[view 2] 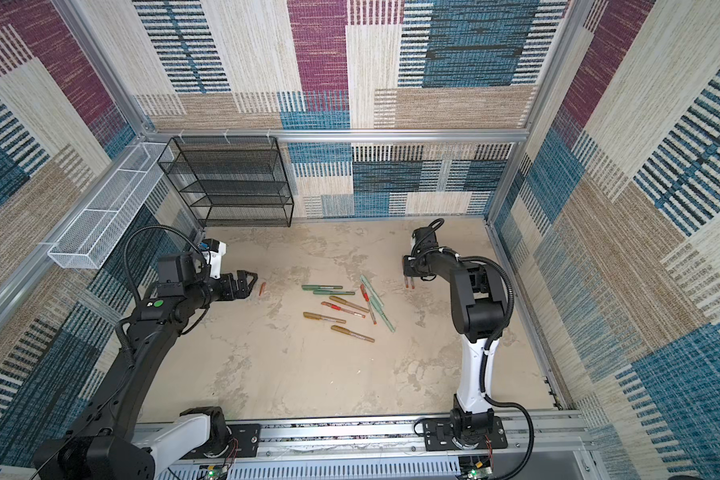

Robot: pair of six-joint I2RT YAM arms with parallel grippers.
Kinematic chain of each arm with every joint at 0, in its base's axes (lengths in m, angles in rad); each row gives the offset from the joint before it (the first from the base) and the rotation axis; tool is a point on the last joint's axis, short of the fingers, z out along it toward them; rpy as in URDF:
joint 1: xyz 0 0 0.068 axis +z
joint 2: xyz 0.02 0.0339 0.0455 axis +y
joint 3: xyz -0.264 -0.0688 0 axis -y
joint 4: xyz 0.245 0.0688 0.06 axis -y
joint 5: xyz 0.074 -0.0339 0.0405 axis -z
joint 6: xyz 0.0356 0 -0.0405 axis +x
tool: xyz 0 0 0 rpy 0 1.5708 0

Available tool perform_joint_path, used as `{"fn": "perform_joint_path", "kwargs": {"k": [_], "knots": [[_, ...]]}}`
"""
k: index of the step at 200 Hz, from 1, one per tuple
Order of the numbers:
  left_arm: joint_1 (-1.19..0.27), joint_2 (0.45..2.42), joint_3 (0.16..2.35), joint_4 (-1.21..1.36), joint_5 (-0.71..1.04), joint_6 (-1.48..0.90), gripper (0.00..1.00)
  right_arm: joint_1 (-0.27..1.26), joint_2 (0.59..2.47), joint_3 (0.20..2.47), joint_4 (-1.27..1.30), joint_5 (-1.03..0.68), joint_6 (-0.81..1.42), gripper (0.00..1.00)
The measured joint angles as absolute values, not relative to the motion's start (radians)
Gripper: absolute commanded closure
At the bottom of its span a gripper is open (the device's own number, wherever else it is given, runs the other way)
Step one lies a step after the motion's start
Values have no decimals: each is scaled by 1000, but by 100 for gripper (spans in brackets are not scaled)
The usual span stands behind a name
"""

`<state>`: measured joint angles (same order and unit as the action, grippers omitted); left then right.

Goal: Open the pen caps
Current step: 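Lower the uncapped pen beside the first pen and open the right gripper, then move the right gripper over a third capped red gel pen in the pile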

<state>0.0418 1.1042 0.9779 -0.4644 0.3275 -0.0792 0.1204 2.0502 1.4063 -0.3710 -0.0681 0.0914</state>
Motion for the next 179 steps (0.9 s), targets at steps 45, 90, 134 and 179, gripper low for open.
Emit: {"fn": "perform_joint_path", "kwargs": {"k": [45,90,134,179], "knots": [[44,1105,978,-463,329,-79,2,121,1909,1370,-382,-100,110,73],[46,1107,979,-462,329,-79,2,165,1703,1200,-383,-149,184,71],[46,1120,981,-461,329,-80,2,287,1585,1100,-391,-146,260,71],[46,1126,985,-463,340,-81,1,398,1523,987,-392,-143,348,71]]}}
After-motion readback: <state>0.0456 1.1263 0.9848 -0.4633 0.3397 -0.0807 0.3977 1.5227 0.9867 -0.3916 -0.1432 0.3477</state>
